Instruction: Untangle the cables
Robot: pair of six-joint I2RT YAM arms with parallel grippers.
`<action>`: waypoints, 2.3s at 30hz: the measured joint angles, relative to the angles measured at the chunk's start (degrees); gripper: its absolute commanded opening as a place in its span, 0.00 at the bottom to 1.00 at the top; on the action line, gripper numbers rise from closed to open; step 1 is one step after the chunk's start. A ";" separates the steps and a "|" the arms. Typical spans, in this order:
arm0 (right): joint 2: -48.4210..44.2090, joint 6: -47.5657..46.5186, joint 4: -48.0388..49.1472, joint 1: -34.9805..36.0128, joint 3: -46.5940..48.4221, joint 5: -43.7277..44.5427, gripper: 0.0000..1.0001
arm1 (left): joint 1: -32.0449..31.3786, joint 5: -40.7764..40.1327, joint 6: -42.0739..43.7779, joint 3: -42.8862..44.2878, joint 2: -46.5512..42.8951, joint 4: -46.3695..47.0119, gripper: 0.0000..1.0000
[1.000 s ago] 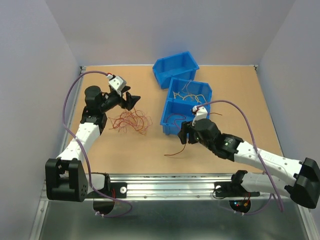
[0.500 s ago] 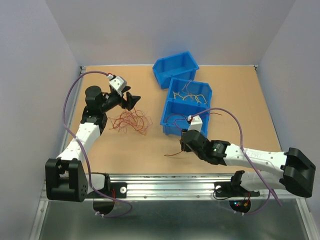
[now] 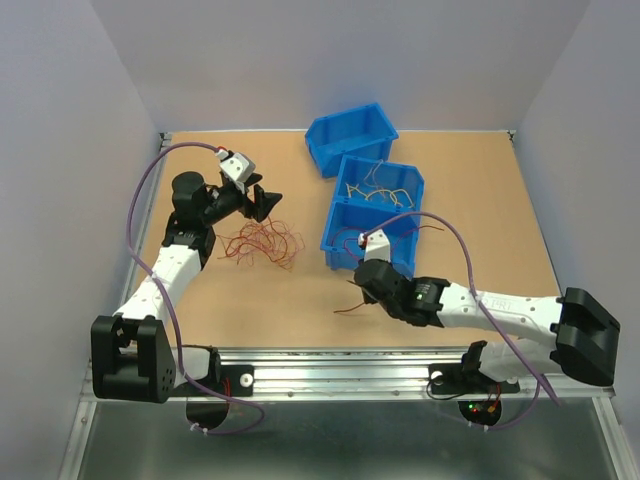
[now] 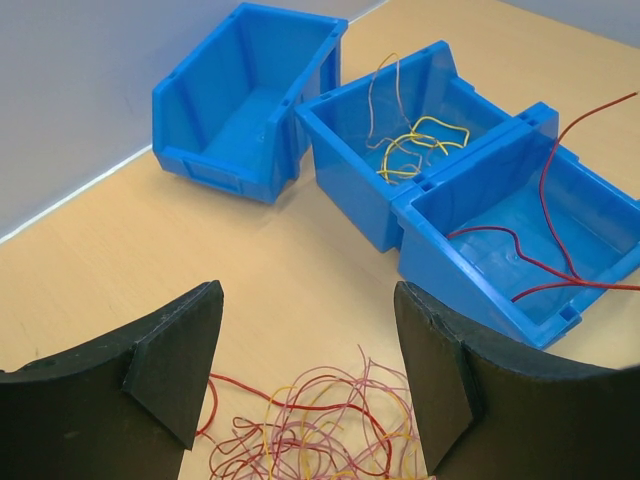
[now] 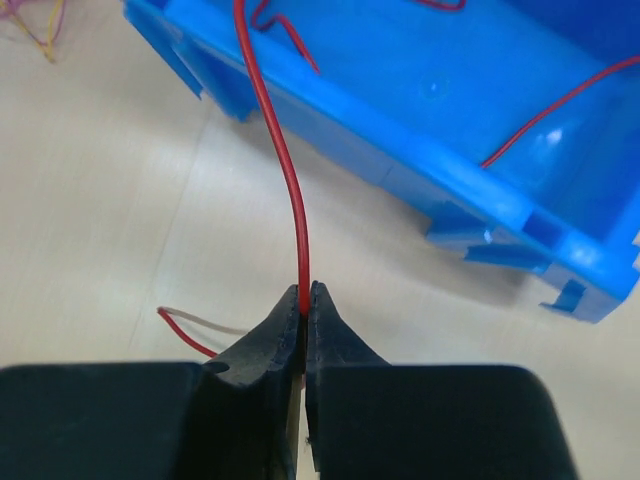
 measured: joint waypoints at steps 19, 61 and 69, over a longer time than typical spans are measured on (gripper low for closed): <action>3.65 -43.15 -1.51 -1.29 18.43 4.85 0.01 | -0.11 -0.11 0.00 0.00 0.00 -0.02 0.80; 27.15 -55.82 -5.16 -27.85 25.62 -35.93 0.01 | -0.52 -0.35 0.85 0.09 0.83 -0.46 0.80; 25.62 -52.33 -2.19 -27.93 24.72 -37.31 0.44 | -0.76 -0.57 0.92 0.11 0.83 -0.50 0.80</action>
